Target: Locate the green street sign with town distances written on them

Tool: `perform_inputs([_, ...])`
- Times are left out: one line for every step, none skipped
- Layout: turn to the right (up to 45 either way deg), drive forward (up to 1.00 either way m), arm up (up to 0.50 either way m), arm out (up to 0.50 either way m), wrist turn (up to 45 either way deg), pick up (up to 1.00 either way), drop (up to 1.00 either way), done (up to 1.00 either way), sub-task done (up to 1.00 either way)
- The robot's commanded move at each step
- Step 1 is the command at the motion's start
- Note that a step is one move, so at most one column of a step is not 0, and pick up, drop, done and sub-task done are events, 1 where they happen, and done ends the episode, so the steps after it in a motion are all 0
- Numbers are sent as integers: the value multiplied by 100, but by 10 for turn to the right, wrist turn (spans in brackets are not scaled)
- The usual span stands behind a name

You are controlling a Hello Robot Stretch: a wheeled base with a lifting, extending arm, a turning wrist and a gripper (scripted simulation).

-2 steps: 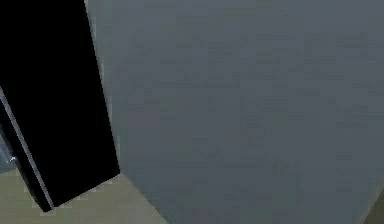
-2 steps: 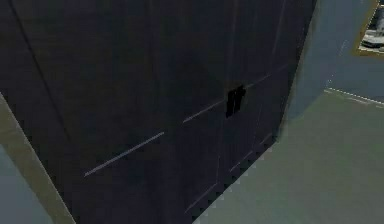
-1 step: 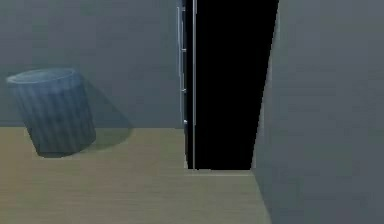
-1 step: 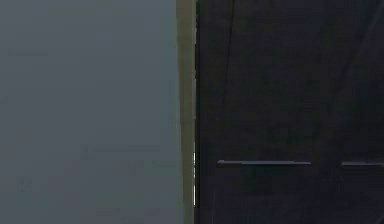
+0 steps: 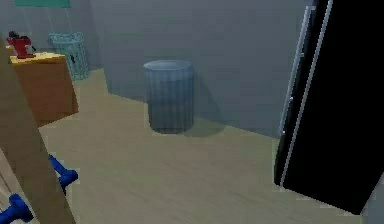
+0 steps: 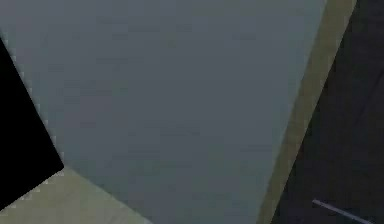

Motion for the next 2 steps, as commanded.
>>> perform_inputs([0,70,0,0,0,0,0,0,0])
perform_inputs([-300,0,0,0,0,0,0,0,0])
